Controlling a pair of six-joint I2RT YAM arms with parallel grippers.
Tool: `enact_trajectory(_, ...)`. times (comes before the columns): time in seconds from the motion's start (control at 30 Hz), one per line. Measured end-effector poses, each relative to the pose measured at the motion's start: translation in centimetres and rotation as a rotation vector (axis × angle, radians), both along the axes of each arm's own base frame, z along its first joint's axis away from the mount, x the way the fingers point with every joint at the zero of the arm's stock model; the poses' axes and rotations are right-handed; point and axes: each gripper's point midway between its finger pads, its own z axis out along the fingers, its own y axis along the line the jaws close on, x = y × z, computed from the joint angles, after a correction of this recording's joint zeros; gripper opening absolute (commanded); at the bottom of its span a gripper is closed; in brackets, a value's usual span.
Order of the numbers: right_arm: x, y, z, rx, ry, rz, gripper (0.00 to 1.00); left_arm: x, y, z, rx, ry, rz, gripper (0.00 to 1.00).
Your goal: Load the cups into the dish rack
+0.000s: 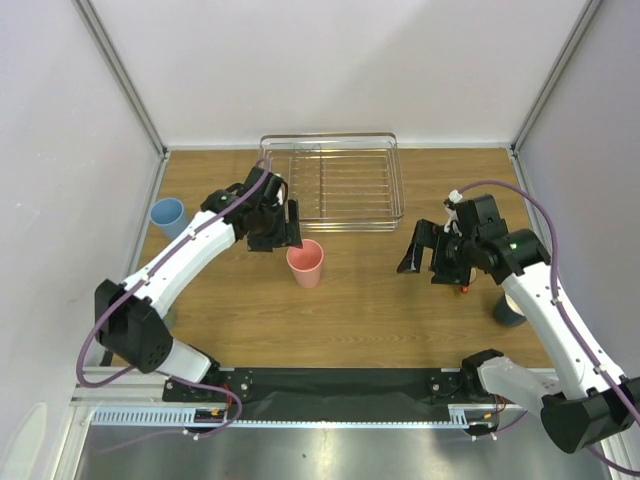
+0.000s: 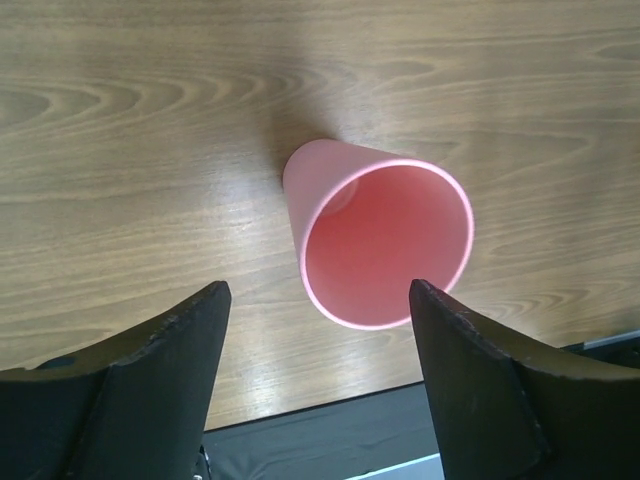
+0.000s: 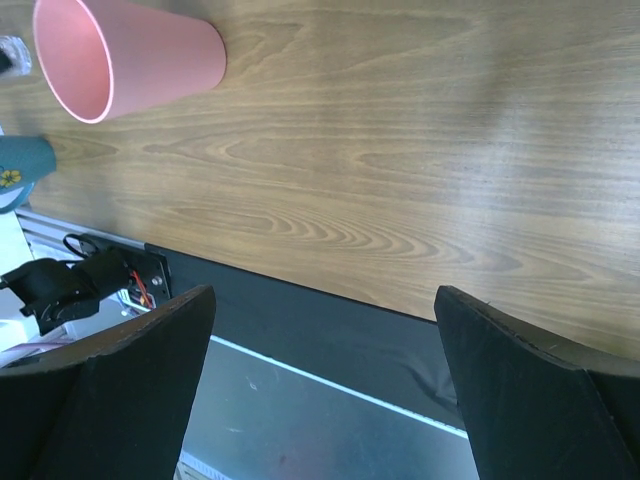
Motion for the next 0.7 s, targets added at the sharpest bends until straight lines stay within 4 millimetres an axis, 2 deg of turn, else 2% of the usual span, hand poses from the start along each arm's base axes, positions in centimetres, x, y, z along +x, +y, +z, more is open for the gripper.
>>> enact_trajectory(0.2,-0.3,-0.2,0.8,0.01,-0.035,-0.015,1.0,0.3,-0.3,-1.7,0.023,0.041,-0.011,0.76)
enact_trajectory(0.37,-0.4,-0.3,1.0,0.018,-0.044,-0.024,1.0,0.5,-0.5,-3.1,0.037,0.076,-0.018,0.66)
enact_trajectory(0.53,-0.6,-0.3,0.9,0.022,-0.043,-0.03,1.0,-0.1,-0.7,-4.9,0.032,0.116,-0.029,0.64)
enact_trajectory(0.63,-0.6,-0.3,0.8,0.024,-0.046,-0.031,1.0,-0.7,-0.8,-5.8,0.028,0.142,-0.038,0.6)
enact_trajectory(0.7,-0.7,-0.3,0.7,0.025,-0.043,-0.032,1.0,-0.7,-1.0,-6.0,0.022,0.149,-0.043,0.53)
